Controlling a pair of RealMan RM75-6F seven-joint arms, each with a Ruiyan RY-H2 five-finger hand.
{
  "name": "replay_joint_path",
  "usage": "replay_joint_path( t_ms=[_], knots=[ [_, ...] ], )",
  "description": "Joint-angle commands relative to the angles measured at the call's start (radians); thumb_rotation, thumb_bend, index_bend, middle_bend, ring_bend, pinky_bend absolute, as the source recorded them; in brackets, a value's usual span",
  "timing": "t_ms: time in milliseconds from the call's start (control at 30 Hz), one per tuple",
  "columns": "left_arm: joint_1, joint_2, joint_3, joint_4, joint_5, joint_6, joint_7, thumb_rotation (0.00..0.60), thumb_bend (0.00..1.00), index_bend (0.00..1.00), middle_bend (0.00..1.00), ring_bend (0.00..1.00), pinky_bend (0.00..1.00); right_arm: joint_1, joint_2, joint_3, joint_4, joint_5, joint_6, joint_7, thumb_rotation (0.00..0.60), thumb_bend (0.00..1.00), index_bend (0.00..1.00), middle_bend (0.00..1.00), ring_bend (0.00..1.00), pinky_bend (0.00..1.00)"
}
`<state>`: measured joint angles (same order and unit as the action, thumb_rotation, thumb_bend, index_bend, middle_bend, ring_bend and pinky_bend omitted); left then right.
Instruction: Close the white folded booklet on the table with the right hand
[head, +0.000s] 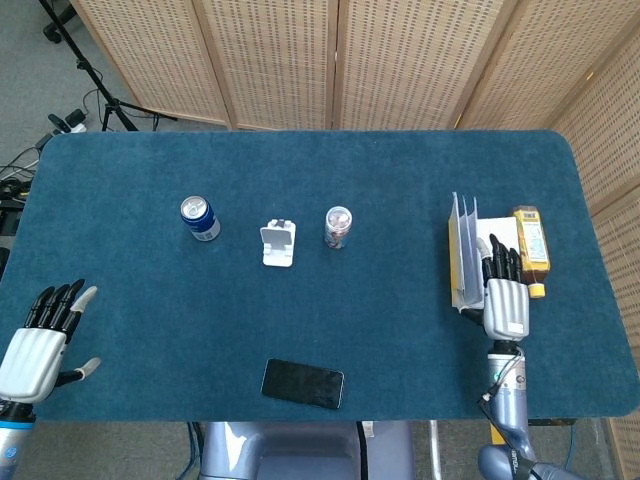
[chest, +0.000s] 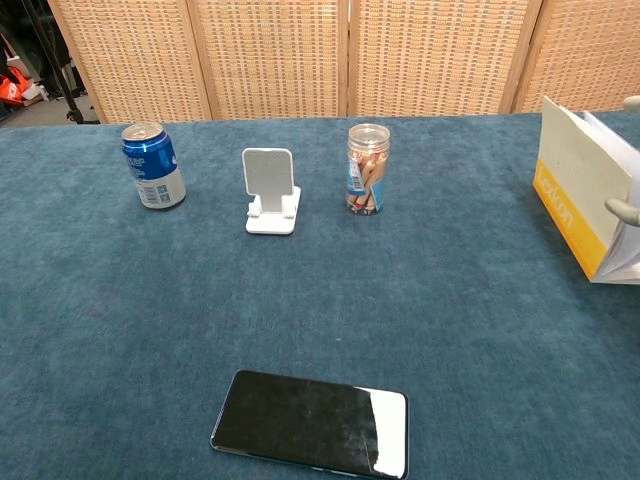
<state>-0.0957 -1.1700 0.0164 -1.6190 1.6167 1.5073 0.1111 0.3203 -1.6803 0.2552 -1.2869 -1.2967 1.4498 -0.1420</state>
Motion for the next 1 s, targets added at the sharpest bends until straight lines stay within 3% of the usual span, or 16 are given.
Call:
replay_joint_path(
  t_ms=[33,400,767,833,1000],
  knots=[
    [0.000,0.000,-0.001,0.001,0.000,0.001,-0.001,0.600,0.00,0.00,0.00,0.00,0.00,-0.014,0.022,0.002,-0.027,0.006,0.012,-0.020,0.600,0.37,0.00,0.00,0.00,0.00],
    [0.003,-0.001,-0.010,0.009,-0.011,0.009,-0.005,0.600,0.00,0.00,0.00,0.00,0.00,-0.059,0.108,-0.013,-0.089,-0.032,0.074,-0.037,0.600,0.39,0.00,0.00,0.00,0.00],
    [0.004,-0.005,-0.008,0.007,-0.009,0.010,0.008,0.600,0.00,0.00,0.00,0.00,0.00,-0.092,0.178,-0.023,-0.077,-0.003,0.034,0.020,0.600,0.36,0.00,0.00,0.00,0.00],
    [0.004,-0.005,-0.010,0.008,-0.011,0.010,0.008,0.600,0.00,0.00,0.00,0.00,0.00,-0.099,0.187,-0.034,-0.073,-0.017,0.036,0.040,0.600,0.36,0.00,0.00,0.00,0.00],
    [0.003,-0.005,-0.012,0.013,-0.016,0.006,0.006,0.600,0.00,0.00,0.00,0.00,0.00,-0.127,0.259,-0.121,-0.063,-0.144,0.060,0.100,0.600,0.36,0.00,0.00,0.00,0.00]
  ],
)
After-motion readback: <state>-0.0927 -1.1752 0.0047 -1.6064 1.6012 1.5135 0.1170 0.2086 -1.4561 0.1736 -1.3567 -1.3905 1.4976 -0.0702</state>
